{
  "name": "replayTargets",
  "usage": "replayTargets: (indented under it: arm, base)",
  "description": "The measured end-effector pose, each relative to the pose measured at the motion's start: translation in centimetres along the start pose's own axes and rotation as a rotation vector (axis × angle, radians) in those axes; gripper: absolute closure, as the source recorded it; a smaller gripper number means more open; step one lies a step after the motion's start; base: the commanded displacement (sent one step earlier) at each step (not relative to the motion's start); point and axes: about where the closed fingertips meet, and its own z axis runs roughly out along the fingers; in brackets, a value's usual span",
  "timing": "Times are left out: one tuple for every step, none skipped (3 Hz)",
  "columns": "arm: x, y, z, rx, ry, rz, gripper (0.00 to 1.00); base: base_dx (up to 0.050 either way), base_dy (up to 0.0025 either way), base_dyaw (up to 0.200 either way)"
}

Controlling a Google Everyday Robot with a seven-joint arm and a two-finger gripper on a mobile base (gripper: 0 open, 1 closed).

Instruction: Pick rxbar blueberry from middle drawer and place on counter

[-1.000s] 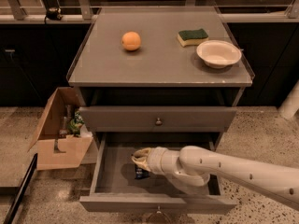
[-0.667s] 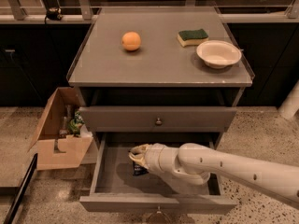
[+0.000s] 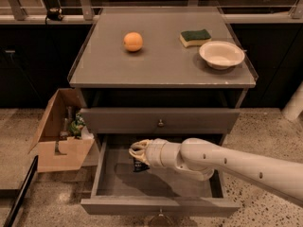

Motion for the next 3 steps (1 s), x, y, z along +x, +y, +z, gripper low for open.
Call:
replayTargets:
  arm:
    - [-1.1, 0.1, -0.2, -0.004, -0.019, -0.023, 1.00]
    - [-4.0, 0.1, -1.1, -0.022, -0.069, -0.084, 1.00]
    - [-7.7, 0.1, -2.4, -0.061, -0.143, -0.159, 1.00]
  base:
    - [0.000, 0.00000, 0.000]
    - [0.000, 0.00000, 0.000]
    - [0.000, 0.00000, 0.000]
